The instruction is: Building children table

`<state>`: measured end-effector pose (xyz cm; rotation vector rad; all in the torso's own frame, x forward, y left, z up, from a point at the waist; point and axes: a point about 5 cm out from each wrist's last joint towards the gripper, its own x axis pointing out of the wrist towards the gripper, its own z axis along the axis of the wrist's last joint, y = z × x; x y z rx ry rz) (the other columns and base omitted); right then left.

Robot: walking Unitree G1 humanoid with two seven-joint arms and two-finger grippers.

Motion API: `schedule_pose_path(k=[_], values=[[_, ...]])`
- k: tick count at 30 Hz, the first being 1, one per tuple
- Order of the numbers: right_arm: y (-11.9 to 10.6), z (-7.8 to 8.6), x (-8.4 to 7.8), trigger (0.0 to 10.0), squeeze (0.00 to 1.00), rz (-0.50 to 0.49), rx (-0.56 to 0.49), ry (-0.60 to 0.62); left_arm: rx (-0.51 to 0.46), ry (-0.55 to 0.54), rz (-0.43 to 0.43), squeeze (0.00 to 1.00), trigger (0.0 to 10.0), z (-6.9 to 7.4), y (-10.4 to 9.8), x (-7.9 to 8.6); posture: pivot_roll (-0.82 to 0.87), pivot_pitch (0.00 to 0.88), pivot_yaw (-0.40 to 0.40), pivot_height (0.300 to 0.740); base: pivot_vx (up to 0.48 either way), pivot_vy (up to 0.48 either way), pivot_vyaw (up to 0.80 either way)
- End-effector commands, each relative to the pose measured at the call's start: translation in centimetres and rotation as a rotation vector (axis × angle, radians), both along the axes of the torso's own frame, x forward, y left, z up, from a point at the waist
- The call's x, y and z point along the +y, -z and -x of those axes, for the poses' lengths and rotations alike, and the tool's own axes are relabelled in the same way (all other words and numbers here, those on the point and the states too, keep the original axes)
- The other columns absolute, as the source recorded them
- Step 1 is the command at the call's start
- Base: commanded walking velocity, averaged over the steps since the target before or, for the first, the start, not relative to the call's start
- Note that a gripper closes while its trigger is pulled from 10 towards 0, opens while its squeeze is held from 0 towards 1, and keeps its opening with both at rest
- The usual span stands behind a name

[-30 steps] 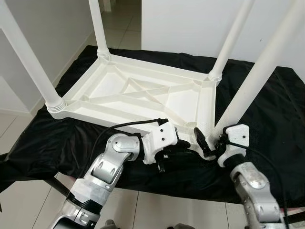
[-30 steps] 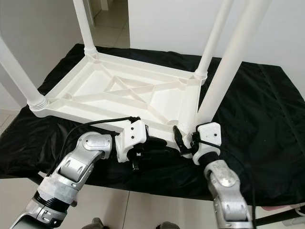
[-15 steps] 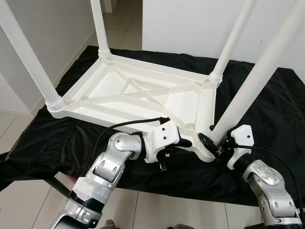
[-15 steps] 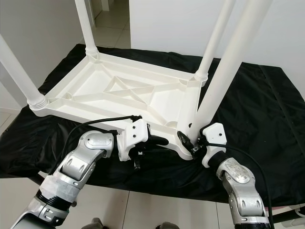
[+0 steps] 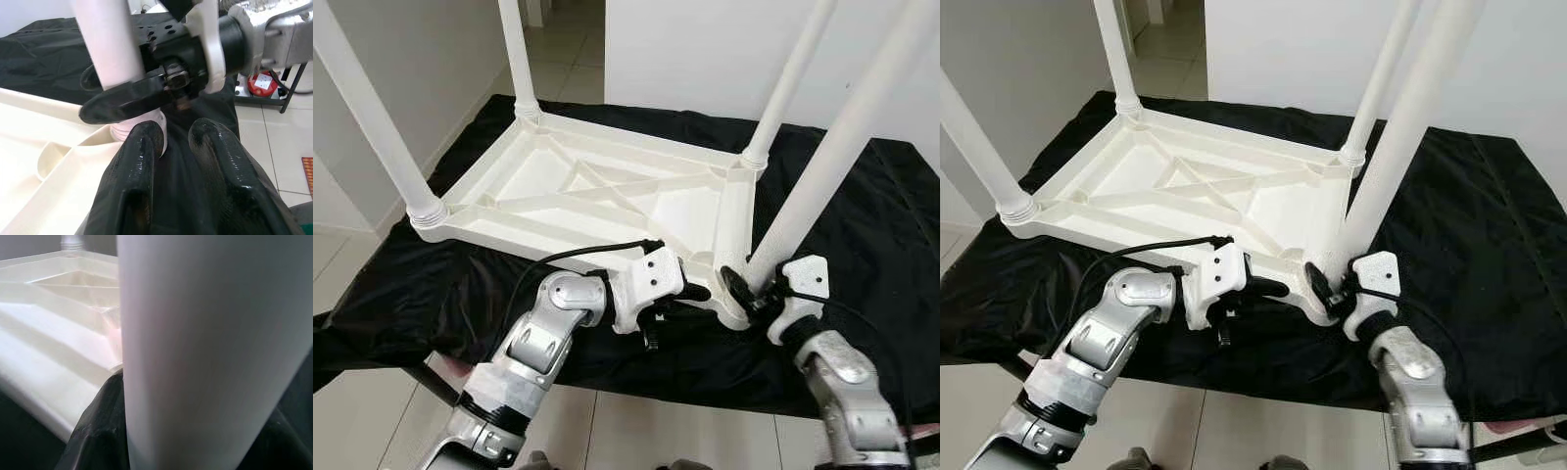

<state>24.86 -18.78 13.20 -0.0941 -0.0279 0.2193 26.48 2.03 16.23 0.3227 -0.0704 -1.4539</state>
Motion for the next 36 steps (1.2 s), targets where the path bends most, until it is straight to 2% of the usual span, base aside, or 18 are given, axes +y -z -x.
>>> schedule_pose_path(k=[1,2,3,4,7,10,13,18,19,20,24,26,32,34,35,36], values=[[0.0,-0.1,0.3,10.0,0.0,-0.002,0.006,0.077,-0.019,-0.11,0.013,0.0,10.0,-0.7,0.0,0.1,-0.02,0.0,-0.012,0.74,0.0,0.0,0.0],[0.0,-0.1,0.3,10.0,0.0,-0.002,0.006,0.077,-0.019,-0.11,0.013,0.0,10.0,-0.7,0.0,0.1,-0.02,0.0,-0.012,0.74,0.0,0.0,0.0],[0.2,-0.2,1.3,10.0,0.0,-0.07,0.013,0.244,-0.02,-0.108,0.011,0.0,10.0,-0.7,0.0,0.1,-0.02,0.0,-0.011,0.74,0.0,0.0,0.0],[0.3,-0.2,1.6,10.0,0.0,-0.087,0.016,0.333,-0.02,-0.108,0.01,0.0,10.0,-0.7,0.0,0.1,-0.02,0.0,-0.011,0.74,0.0,0.0,0.0],[0.6,0.0,1.9,10.0,0.0,-0.131,0.041,0.477,-0.02,-0.108,0.01,0.0,10.0,-0.7,0.0,0.2,-0.02,0.0,-0.012,0.74,0.0,0.0,0.0],[0.6,0.1,2.7,10.0,0.0,-0.161,0.051,0.508,-0.021,-0.109,0.01,0.0,10.0,-0.7,0.0,0.2,-0.02,0.0,-0.011,0.74,0.0,0.0,0.0],[0.3,-0.1,3.7,10.0,0.0,-0.156,0.04,0.459,-0.019,-0.109,0.012,0.0,10.0,-0.7,-0.1,0.2,-0.03,0.0,-0.006,0.74,0.0,0.0,0.0],[0.1,-0.1,3.8,10.0,0.0,-0.164,0.04,0.442,-0.018,-0.105,0.011,0.0,10.0,-0.7,-0.1,0.1,-0.02,0.0,-0.009,0.74,0.0,0.0,0.0],[0.0,-0.1,3.6,10.0,0.68,-0.157,0.029,0.445,-0.019,-0.105,0.011,0.0,10.0,-0.7,-0.1,0.1,-0.02,0.0,-0.011,0.74,0.0,0.0,0.0],[-0.2,0.0,3.5,10.0,1.0,-0.163,0.022,0.449,-0.019,-0.106,0.011,0.0,10.0,-0.7,-0.1,0.1,-0.02,0.0,-0.011,0.74,0.0,0.0,0.0],[-0.5,0.1,3.2,10.0,1.0,-0.156,0.001,0.405,-0.018,-0.111,0.012,0.0,10.0,-0.7,-0.1,0.2,-0.02,0.0,-0.012,0.74,0.0,0.0,0.0],[-0.7,0.3,2.5,10.0,1.0,-0.171,-0.017,0.362,-0.017,-0.112,0.013,0.0,10.0,-0.6,-0.1,0.3,-0.02,0.0,-0.015,0.74,0.0,0.0,0.0],[-0.8,0.4,1.6,10.0,1.0,-0.175,-0.025,0.361,-0.015,-0.114,0.013,0.0,10.0,-0.5,0.0,0.3,-0.02,0.0,-0.019,0.74,0.0,0.0,0.0],[0.1,0.8,0.7,10.0,1.0,-0.138,0.032,0.179,-0.015,-0.118,0.015,0.0,10.0,-0.5,0.0,0.2,-0.01,0.0,-0.022,0.74,0.0,0.0,0.0],[0.4,1.1,0.0,10.0,0.0,-0.111,0.054,0.08,-0.015,-0.12,0.017,0.0,10.0,-0.5,0.0,0.2,-0.01,0.0,-0.022,0.74,0.0,0.0,0.0],[0.4,1.1,0.0,10.0,0.0,-0.111,0.054,0.08,-0.015,-0.12,0.017,0.0,10.0,-0.5,0.0,0.2,-0.01,0.0,-0.022,0.74,0.0,0.0,0.0]])
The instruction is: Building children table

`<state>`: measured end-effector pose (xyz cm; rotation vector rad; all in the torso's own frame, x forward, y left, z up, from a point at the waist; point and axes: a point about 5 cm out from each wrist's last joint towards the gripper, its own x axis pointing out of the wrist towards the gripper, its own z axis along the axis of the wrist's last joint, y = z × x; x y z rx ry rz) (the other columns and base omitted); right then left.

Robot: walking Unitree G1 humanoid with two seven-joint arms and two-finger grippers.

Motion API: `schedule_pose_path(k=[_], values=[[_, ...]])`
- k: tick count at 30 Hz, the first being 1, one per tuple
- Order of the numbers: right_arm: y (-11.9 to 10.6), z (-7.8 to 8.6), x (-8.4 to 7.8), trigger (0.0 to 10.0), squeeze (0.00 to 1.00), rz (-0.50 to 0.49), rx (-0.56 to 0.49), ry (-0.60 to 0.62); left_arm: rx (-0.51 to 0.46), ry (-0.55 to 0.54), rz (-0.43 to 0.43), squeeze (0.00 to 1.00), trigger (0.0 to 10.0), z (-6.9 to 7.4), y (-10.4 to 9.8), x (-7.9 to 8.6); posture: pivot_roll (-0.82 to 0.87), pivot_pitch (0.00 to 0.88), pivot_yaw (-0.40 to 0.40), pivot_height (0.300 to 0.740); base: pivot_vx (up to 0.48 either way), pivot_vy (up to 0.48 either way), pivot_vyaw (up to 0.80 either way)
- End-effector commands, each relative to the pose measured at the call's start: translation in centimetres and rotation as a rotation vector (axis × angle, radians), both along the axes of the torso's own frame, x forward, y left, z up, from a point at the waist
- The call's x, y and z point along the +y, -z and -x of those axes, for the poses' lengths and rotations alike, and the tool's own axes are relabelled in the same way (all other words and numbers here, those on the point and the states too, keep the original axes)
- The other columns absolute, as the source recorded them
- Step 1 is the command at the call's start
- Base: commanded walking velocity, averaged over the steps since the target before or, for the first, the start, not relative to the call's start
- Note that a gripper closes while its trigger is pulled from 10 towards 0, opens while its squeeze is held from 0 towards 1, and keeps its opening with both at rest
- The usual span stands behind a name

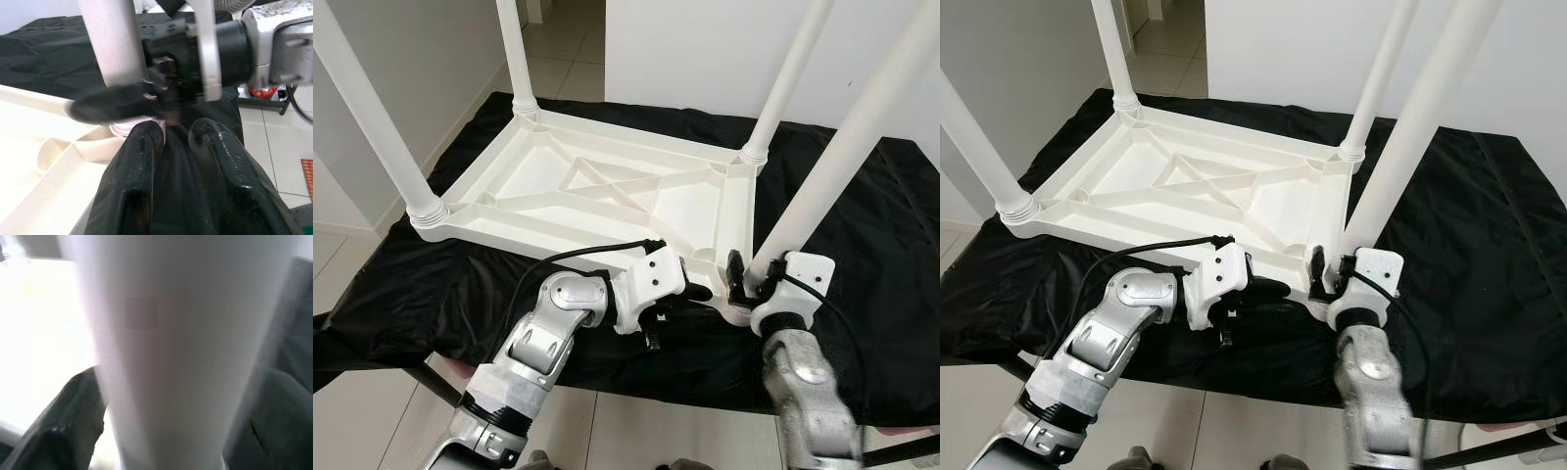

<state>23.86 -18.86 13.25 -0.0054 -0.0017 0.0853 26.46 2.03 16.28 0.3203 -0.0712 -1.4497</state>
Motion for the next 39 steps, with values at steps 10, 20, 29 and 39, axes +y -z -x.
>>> schedule_pose_path(k=[10,20,29,39], values=[[-0.5,0.0,-2.5,10.0,0.0,0.057,0.001,-0.239,-0.018,-0.111,0.009,0.0,10.0,-0.6,-0.1,0.2,-0.01,0.0,-0.014,0.74,0.0,0.0,0.0],[-0.1,-2.3,-3.0,10.0,0.0,0.157,0.067,-0.429,-0.025,-0.105,0.013,0.0,10.0,-0.7,-0.2,0.0,-0.01,0.0,-0.014,0.74,0.0,0.0,0.0],[1.3,-2.6,-2.6,0.0,0.0,0.152,0.137,-0.538,-0.03,-0.11,0.024,0.0,10.0,-0.8,-0.4,-0.3,0.0,0.0,-0.029,0.74,0.0,0.0,0.0],[1.3,-2.1,-3.0,0.3,0.0,0.15,0.122,-0.522,-0.03,-0.104,0.026,0.0,10.0,-0.6,-0.3,-0.4,-0.01,0.0,-0.03,0.74,0.0,0.0,0.0]])
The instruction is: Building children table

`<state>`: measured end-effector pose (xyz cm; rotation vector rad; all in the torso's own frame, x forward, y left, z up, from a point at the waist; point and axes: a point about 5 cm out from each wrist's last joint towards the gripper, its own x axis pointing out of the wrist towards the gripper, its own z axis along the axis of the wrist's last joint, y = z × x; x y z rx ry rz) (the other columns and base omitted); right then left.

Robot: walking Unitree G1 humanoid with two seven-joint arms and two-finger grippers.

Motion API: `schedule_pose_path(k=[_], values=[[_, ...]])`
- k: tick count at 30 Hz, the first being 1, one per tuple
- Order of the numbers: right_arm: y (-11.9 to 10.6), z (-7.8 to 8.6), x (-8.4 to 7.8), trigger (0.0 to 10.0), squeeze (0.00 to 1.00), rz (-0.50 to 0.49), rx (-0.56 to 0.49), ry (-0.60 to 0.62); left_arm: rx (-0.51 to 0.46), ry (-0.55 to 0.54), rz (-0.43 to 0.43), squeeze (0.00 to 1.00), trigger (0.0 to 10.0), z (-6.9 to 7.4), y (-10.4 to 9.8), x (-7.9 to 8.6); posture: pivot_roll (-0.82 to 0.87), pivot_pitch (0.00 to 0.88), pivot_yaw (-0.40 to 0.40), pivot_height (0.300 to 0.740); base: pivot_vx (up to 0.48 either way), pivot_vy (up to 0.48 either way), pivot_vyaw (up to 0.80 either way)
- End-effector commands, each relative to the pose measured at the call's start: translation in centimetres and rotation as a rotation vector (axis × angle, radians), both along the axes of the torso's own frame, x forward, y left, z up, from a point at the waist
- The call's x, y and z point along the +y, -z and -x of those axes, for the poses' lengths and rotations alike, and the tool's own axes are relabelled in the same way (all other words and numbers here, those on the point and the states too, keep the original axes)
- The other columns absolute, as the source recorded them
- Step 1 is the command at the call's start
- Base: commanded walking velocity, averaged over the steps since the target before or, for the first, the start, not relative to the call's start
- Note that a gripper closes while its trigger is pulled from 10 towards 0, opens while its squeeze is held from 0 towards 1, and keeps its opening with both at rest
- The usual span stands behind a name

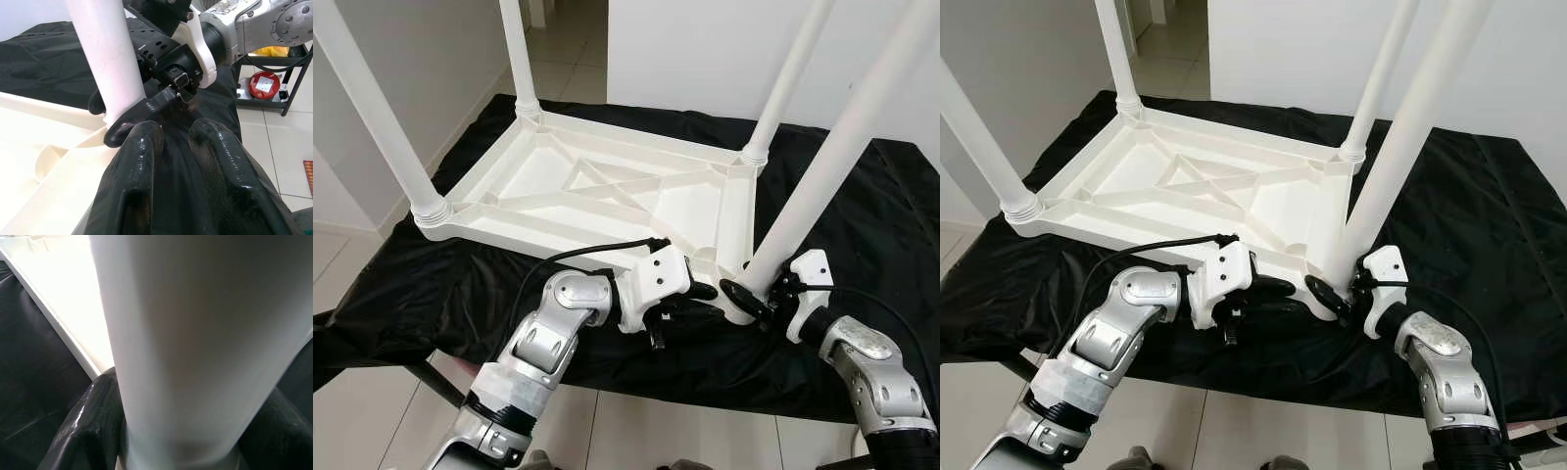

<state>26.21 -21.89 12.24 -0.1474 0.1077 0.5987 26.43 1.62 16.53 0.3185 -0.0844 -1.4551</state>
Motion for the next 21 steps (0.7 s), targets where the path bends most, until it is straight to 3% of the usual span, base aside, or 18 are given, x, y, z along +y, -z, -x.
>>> schedule_pose_path(k=[1,2,3,5,14,16,18,21], values=[[0.3,0.3,0.0,10.0,0.0,0.001,0.01,0.018,-0.021,-0.111,0.017,0.0,10.0,-0.7,0.0,0.0,-0.01,0.0,-0.029,0.74,0.0,0.0,0.0],[0.3,0.3,0.0,10.0,0.0,0.001,0.01,0.018,-0.021,-0.111,0.017,0.0,10.0,-0.7,0.0,0.0,-0.01,0.0,-0.029,0.74,0.0,0.0,0.0],[-0.1,0.3,0.4,10.0,0.0,-0.021,-0.021,0.137,-0.021,-0.109,0.015,0.0,10.0,-0.7,0.0,0.0,-0.01,0.0,-0.03,0.74,0.0,0.0,0.0],[-0.3,0.2,0.7,10.0,0.0,-0.024,-0.056,0.239,-0.02,-0.107,0.013,0.0,10.0,-0.7,0.0,0.0,-0.01,0.0,-0.027,0.74,0.0,0.0,0.0],[-0.7,0.7,2.8,10.0,0.0,-0.069,-0.087,0.357,-0.017,-0.098,0.011,0.0,10.0,-0.4,0.1,0.0,-0.02,0.0,-0.022,0.74,0.0,0.0,0.0],[-0.6,0.9,4.0,10.0,0.0,-0.084,-0.084,0.476,-0.015,-0.095,0.01,0.0,10.0,-0.4,0.2,0.0,-0.02,0.0,-0.019,0.74,0.0,0.0,0.0],[-0.6,0.9,4.0,10.0,0.0,-0.084,-0.084,0.476,-0.015,-0.095,0.01,0.0,10.0,-0.4,0.2,0.0,-0.02,0.0,-0.019,0.74,0.0,0.0,0.0],[0.3,1.2,5.2,10.0,0.0,-0.117,-0.059,0.798,-0.015,-0.09,0.009,0.0,10.0,-0.4,0.1,0.0,-0.02,0.0,-0.022,0.74,0.0,0.0,0.0]])
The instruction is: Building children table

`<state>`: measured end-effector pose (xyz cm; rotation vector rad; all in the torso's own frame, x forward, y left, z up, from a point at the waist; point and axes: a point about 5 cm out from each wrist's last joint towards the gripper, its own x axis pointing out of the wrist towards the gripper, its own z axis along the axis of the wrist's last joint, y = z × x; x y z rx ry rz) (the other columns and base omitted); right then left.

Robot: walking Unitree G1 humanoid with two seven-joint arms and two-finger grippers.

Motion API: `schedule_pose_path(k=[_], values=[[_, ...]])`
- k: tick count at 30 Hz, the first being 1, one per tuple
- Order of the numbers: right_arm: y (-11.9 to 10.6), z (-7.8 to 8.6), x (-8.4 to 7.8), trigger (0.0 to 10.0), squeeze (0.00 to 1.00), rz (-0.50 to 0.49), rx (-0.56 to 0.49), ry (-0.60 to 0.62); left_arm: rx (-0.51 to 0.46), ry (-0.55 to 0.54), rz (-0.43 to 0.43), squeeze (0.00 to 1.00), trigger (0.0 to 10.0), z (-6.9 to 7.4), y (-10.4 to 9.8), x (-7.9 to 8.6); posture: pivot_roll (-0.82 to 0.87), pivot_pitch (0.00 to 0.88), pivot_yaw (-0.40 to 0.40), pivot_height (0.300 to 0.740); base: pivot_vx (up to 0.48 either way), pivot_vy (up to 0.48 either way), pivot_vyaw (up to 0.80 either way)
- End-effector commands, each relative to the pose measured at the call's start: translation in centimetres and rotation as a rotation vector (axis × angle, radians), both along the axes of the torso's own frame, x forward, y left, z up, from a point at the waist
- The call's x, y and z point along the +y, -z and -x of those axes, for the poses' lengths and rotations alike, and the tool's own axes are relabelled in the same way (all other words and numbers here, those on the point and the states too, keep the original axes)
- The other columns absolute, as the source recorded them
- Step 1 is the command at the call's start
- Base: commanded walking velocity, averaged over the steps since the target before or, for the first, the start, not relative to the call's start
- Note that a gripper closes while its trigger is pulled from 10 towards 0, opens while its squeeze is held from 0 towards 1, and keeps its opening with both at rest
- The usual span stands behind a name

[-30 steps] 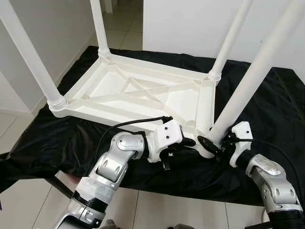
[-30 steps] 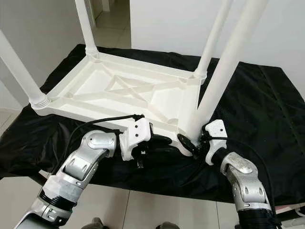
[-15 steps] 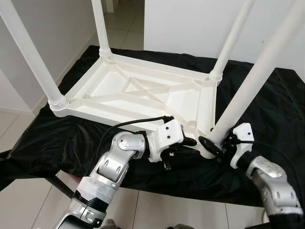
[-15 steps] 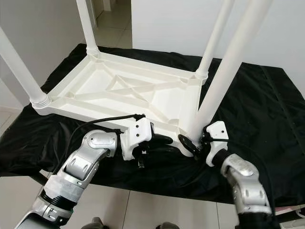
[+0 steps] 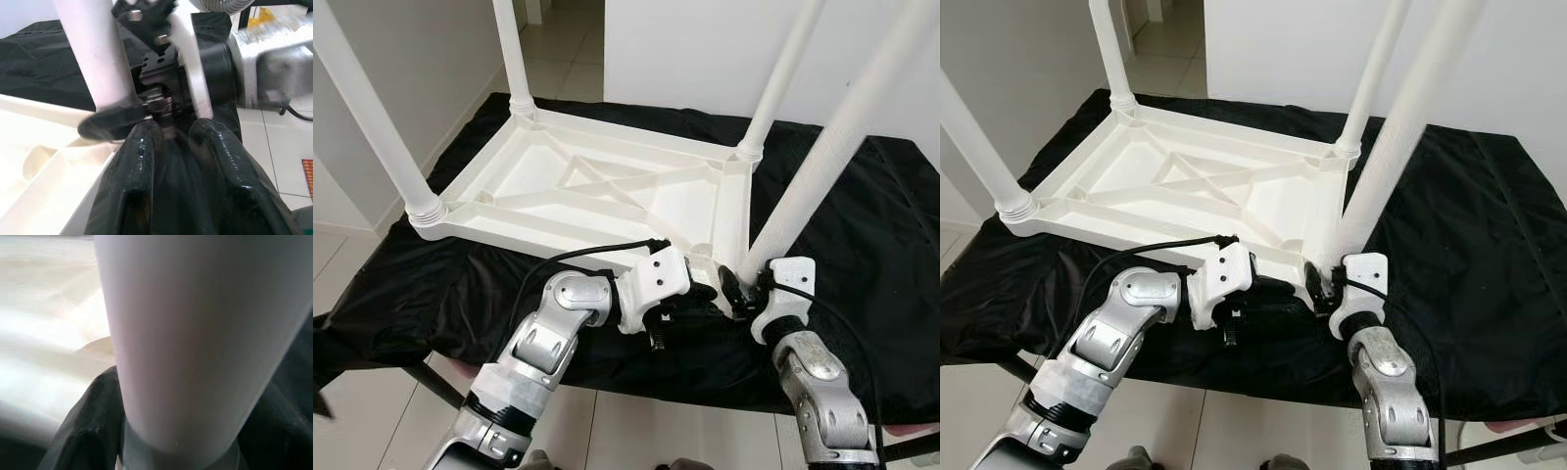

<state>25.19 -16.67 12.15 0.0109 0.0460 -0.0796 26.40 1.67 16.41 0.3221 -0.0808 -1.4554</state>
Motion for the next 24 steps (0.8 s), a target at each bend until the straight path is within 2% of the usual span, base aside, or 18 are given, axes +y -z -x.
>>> schedule_pose_path(k=[1,3,5,12,13,14,20,22,23,24], values=[[0.4,0.3,0.3,10.0,0.0,-0.022,0.033,0.183,-0.015,-0.09,0.015,0.0,10.0,-0.4,0.0,-0.1,-0.02,0.0,-0.022,0.74,0.0,0.0,0.0],[0.5,0.3,0.7,10.0,0.0,-0.035,0.034,0.204,-0.014,-0.09,0.016,0.0,10.0,-0.4,0.0,-0.1,-0.02,0.0,-0.022,0.74,0.0,0.0,0.0],[-0.1,0.0,1.2,10.0,0.0,-0.051,-0.003,0.172,-0.011,-0.087,0.018,0.0,10.0,-0.3,0.0,-0.2,-0.02,0.0,-0.016,0.74,0.0,0.0,0.0],[-0.6,0.1,0.6,10.0,0.0,-0.038,-0.015,0.163,-0.013,-0.08,0.017,0.0,10.0,-0.3,0.0,-0.2,-0.02,0.0,-0.022,0.74,0.0,0.0,0.0],[-0.6,0.1,0.4,10.0,0.54,-0.038,-0.014,0.164,-0.014,-0.082,0.016,0.0,10.0,-0.3,0.0,-0.2,-0.02,0.0,-0.023,0.74,0.0,0.0,0.0],[-0.7,0.2,0.3,10.0,1.0,-0.037,-0.02,0.157,-0.015,-0.085,0.016,0.0,10.0,-0.4,0.0,-0.1,-0.02,0.0,-0.024,0.74,0.0,0.0,0.0],[-1.0,0.6,0.0,10.0,1.0,-0.046,-0.049,0.114,-0.016,-0.089,0.017,0.0,10.0,-0.4,-0.1,-0.1,-0.02,0.0,-0.027,0.74,0.0,0.0,0.0],[-1.3,0.7,-0.9,10.0,1.0,-0.031,-0.061,0.038,-0.017,-0.093,0.018,0.0,10.0,-0.4,-0.1,-0.1,-0.01,0.0,-0.026,0.74,0.0,0.0,0.0],[-1.4,0.7,-1.6,10.0,0.35,-0.006,-0.058,-0.039,-0.019,-0.095,0.018,0.0,10.0,-0.5,-0.1,0.0,-0.01,0.0,-0.023,0.74,0.0,0.0,0.0],[-1.4,0.7,-1.6,10.0,0.35,-0.006,-0.058,-0.039,-0.019,-0.095,0.018,0.0,10.0,-0.5,-0.1,0.0,-0.01,0.0,-0.023,0.74,0.0,0.0,0.0]])
